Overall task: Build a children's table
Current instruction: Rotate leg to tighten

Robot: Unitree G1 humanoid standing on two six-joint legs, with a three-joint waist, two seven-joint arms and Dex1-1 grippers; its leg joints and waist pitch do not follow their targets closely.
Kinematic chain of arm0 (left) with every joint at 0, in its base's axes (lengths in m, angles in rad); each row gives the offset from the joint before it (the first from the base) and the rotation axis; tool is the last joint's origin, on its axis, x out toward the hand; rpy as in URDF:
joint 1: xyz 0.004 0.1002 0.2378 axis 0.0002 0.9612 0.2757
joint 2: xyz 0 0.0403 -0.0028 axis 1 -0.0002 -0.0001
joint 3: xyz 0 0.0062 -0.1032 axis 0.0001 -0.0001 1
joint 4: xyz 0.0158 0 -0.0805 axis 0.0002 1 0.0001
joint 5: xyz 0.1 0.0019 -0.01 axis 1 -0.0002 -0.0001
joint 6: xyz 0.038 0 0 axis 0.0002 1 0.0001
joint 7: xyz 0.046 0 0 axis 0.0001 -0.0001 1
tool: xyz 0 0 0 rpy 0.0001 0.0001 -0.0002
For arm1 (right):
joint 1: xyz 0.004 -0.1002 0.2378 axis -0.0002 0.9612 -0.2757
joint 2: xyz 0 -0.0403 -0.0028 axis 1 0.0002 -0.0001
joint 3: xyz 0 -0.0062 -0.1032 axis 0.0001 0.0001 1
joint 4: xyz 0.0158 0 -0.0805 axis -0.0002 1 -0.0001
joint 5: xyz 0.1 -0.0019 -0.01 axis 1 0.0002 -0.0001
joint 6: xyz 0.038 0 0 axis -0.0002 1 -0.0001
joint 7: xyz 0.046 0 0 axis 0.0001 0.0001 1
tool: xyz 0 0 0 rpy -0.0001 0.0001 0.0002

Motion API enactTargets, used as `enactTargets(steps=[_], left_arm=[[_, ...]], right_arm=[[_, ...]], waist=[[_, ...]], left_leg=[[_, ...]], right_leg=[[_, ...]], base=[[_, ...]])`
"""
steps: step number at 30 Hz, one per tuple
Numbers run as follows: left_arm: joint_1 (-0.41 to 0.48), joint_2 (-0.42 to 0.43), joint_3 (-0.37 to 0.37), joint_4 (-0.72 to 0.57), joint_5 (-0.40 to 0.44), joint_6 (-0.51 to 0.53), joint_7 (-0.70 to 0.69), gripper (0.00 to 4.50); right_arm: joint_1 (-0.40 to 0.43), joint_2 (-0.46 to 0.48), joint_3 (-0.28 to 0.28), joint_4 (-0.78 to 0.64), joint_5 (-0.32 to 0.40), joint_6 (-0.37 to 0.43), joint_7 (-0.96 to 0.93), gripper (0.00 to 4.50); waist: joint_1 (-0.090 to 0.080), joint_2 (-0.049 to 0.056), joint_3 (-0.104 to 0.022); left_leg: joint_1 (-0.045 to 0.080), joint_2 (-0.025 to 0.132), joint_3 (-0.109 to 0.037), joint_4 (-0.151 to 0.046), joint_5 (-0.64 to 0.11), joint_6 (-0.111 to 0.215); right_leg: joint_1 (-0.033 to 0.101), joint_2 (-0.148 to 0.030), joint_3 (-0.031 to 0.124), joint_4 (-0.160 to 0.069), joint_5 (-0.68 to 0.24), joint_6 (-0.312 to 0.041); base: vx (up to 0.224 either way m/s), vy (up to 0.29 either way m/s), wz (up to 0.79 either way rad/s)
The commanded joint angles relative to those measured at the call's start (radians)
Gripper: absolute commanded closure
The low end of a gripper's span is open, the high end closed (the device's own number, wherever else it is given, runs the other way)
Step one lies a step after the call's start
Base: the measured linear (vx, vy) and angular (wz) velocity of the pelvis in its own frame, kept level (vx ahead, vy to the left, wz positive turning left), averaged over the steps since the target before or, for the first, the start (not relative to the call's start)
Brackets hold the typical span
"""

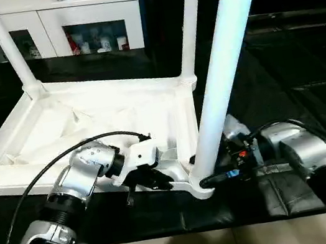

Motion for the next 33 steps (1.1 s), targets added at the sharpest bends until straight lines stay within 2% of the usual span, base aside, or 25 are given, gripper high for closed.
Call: enactTargets(steps=[1, 4, 8, 13, 19, 20, 25, 26, 28, 29, 31, 32, 33], left_arm=[[0.015, -0.007, -0.053, -0.018, 0.024, -0.016, -0.036, 4.5], [0.015, -0.007, -0.053, -0.017, 0.025, -0.018, -0.031, 4.5], [0.016, -0.006, -0.053, -0.018, 0.026, -0.019, -0.026, 4.5], [0.013, -0.005, -0.053, -0.012, 0.029, -0.022, -0.014, 4.5], [0.006, -0.01, -0.047, 0.002, 0.033, -0.02, 0.007, 4.5], [0.004, -0.016, -0.042, 0.008, 0.03, -0.012, 0.017, 4.5], [0.002, -0.029, -0.033, 0.018, 0.028, 0.003, 0.041, 4.5], [0.002, -0.034, -0.027, 0.02, 0.024, 0.011, 0.052, 4.5], [0.002, -0.044, -0.017, 0.024, 0.018, 0.025, 0.07, 4.5], [0.0, -0.055, -0.008, 0.027, 0.013, 0.04, 0.088, 4.5], [0.0, -0.062, -0.002, 0.028, 0.009, 0.048, 0.099, 4.5], [0.0, -0.07, 0.004, 0.028, 0.003, 0.058, 0.109, 4.5], [0.0, -0.09, 0.019, 0.028, -0.008, 0.079, 0.137, 4.5]], right_arm=[[-0.014, -0.004, 0.003, 0.007, 0.007, 0.007, 0.017, 1.61], [-0.018, 0.001, 0.003, 0.02, 0.002, 0.003, 0.021, 2.0], [-0.023, 0.008, 0.003, 0.032, 0.0, 0.002, 0.025, 2.15], [-0.021, 0.014, 0.006, 0.034, 0.005, 0.005, 0.028, 2.25], [-0.006, 0.017, 0.01, 0.02, 0.009, 0.009, 0.03, 2.27], [0.003, 0.019, 0.009, 0.011, 0.013, 0.014, 0.028, 2.27], [0.026, 0.03, -0.008, -0.019, 0.038, 0.039, 0.006, 2.27], [0.037, 0.036, -0.015, -0.032, 0.045, 0.046, -0.01, 2.27], [0.059, 0.047, -0.022, -0.057, 0.05, 0.055, -0.044, 2.27], [0.079, 0.061, -0.03, -0.072, 0.043, 0.045, -0.094, 2.27], [0.09, 0.072, -0.037, -0.078, 0.039, 0.04, -0.129, 2.27], [0.101, 0.085, -0.045, -0.083, 0.033, 0.03, -0.165, 2.29], [0.127, 0.116, -0.059, -0.1, 0.021, 0.003, -0.238, 2.31]], waist=[[-0.006, -0.005, -0.067], [-0.006, -0.005, -0.067], [-0.007, -0.004, -0.064], [-0.007, -0.003, -0.065], [-0.007, -0.002, -0.065], [-0.007, 0.002, -0.066], [-0.006, 0.001, -0.066], [-0.005, 0.006, -0.066], [-0.005, 0.002, -0.064], [-0.004, 0.008, -0.061], [-0.008, 0.004, -0.055], [-0.009, 0.013, -0.053], [-0.013, 0.01, -0.053]], left_leg=[[0.0, 0.085, -0.024, -0.06, -0.001, 0.088], [-0.001, 0.085, -0.023, -0.06, -0.006, 0.086], [-0.003, 0.082, -0.022, -0.061, -0.028, 0.077], [-0.003, 0.082, -0.024, -0.061, -0.035, 0.07], [-0.003, 0.083, -0.024, -0.061, -0.032, 0.071], [-0.001, 0.083, -0.024, -0.061, -0.033, 0.07], [-0.002, 0.084, -0.025, -0.061, -0.036, 0.069], [0.001, 0.085, -0.024, -0.061, -0.038, 0.068], [0.001, 0.085, -0.024, -0.062, -0.046, 0.066], [0.003, 0.084, -0.024, -0.064, -0.064, 0.06], [0.004, 0.081, -0.025, -0.069, -0.108, 0.042], [0.009, 0.079, -0.027, -0.071, -0.132, 0.03], [0.011, 0.076, -0.027, -0.071, -0.152, 0.022]], right_leg=[[0.058, -0.112, 0.088, -0.057, -0.154, -0.147], [0.058, -0.113, 0.089, -0.055, -0.137, -0.158], [0.06, -0.114, 0.088, -0.063, -0.186, -0.141], [0.061, -0.113, 0.088, -0.065, -0.21, -0.127], [0.06, -0.112, 0.087, -0.062, -0.19, -0.135], [0.059, -0.112, 0.087, -0.062, -0.19, -0.136], [0.06, -0.113, 0.088, -0.063, -0.182, -0.139], [0.058, -0.113, 0.089, -0.062, -0.179, -0.142], [0.058, -0.112, 0.089, -0.065, -0.182, -0.14], [0.057, -0.114, 0.089, -0.07, -0.215, -0.133], [0.059, -0.115, 0.087, -0.083, -0.304, -0.107], [0.057, -0.117, 0.086, -0.093, -0.37, -0.088], [0.058, -0.117, 0.084, -0.101, -0.421, -0.07]], base=[[0.0, 0.0, 0.0], [0.0, 0.0, 0.0], [0.0, 0.0, 0.0], [0.0, 0.0, 0.0], [0.0, 0.0, 0.0], [0.0, 0.0, 0.0], [0.0, 0.0, 0.0], [0.0, 0.0, 0.0], [0.0, 0.0, 0.0], [0.0, 0.0, 0.0], [0.0, 0.0, 0.0], [0.0, 0.0, 0.0], [0.0, 0.0, 0.0]])
